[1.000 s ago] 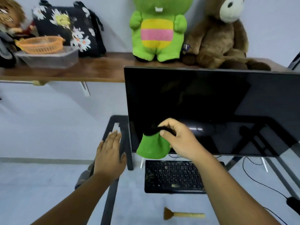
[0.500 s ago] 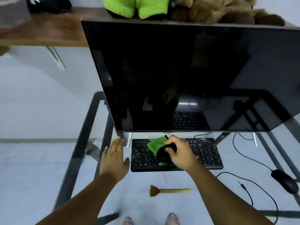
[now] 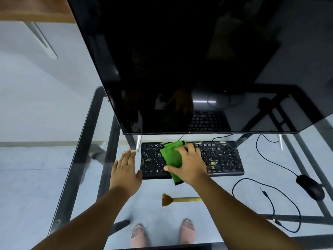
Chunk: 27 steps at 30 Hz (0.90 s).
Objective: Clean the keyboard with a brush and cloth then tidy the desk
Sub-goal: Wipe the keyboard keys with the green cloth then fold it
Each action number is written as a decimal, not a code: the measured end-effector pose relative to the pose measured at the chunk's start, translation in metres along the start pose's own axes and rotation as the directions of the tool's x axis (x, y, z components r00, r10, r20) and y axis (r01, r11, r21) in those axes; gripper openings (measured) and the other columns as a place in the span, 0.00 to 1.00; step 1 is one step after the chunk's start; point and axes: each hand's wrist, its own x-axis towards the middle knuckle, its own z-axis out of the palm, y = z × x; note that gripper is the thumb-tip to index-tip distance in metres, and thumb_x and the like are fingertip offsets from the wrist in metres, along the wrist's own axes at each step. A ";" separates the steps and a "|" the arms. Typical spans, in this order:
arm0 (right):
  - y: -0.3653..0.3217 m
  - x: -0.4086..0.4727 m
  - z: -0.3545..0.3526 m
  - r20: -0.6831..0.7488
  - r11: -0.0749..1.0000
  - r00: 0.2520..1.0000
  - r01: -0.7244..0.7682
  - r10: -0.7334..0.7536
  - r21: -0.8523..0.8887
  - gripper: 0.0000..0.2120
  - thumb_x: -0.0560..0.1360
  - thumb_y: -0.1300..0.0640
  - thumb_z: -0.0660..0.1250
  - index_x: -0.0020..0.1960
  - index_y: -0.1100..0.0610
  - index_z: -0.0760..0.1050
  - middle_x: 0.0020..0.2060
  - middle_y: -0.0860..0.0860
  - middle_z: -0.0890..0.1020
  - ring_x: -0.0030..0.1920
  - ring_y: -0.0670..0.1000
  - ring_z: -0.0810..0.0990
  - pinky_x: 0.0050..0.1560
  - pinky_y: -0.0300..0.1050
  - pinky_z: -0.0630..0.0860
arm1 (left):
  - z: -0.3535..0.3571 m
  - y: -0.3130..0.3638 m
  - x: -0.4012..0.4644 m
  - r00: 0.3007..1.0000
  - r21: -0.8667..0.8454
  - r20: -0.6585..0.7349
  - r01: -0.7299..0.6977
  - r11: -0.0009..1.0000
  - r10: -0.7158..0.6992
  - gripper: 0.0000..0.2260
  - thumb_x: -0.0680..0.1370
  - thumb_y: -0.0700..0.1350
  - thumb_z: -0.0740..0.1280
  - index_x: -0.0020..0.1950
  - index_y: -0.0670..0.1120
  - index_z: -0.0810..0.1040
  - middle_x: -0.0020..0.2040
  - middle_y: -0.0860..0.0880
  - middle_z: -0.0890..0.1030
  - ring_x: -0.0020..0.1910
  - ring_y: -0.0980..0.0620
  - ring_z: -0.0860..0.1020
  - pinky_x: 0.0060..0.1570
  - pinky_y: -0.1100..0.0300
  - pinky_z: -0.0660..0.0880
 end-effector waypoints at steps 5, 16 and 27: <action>-0.004 0.007 0.011 -0.031 0.995 0.999 0.007 -0.010 -0.095 0.28 0.68 0.41 0.70 0.67 0.44 0.69 0.65 0.48 0.66 0.61 0.57 0.64 0.55 0.53 0.78 | 0.002 -0.007 0.002 1.000 0.006 0.009 0.012 1.000 -0.012 0.31 0.80 0.52 0.59 0.79 0.47 0.50 0.80 0.50 0.49 0.79 0.52 0.46 0.76 0.52 0.44; -0.009 0.014 0.014 -0.219 0.982 0.972 0.115 -0.080 0.150 0.19 0.71 0.61 0.67 0.62 0.56 0.77 0.64 0.52 0.73 0.60 0.57 0.71 0.63 0.49 0.72 | 0.004 -0.018 0.004 0.998 0.019 0.050 -0.026 0.999 0.025 0.32 0.81 0.54 0.57 0.80 0.47 0.47 0.80 0.51 0.46 0.79 0.52 0.44 0.77 0.52 0.43; -0.048 0.044 0.022 -0.026 0.996 0.997 0.075 -0.076 -0.038 0.23 0.77 0.54 0.62 0.72 0.51 0.68 0.68 0.47 0.70 0.63 0.57 0.64 0.67 0.47 0.69 | 0.016 -0.037 0.011 0.963 0.082 0.231 -0.159 0.984 0.137 0.37 0.72 0.73 0.38 0.77 0.59 0.37 0.76 0.59 0.33 0.75 0.55 0.32 0.73 0.51 0.35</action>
